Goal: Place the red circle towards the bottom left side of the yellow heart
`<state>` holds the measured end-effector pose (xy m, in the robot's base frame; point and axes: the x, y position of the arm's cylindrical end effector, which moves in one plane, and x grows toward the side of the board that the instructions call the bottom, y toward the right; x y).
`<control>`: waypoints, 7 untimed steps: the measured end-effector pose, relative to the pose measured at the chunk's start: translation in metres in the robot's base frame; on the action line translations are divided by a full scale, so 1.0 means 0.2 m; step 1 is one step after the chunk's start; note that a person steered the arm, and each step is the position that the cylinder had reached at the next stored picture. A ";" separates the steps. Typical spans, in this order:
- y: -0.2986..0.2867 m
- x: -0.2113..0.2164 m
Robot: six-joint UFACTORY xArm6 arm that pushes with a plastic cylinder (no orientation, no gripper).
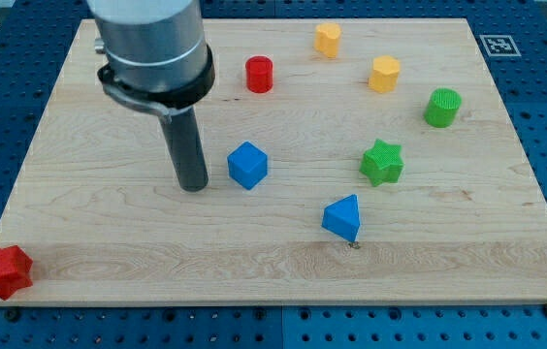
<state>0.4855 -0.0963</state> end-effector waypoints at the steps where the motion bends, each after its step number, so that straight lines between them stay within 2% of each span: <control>1: 0.00 -0.15; 5: 0.03 -0.71; 7: 0.38 -0.85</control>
<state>0.3164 -0.0202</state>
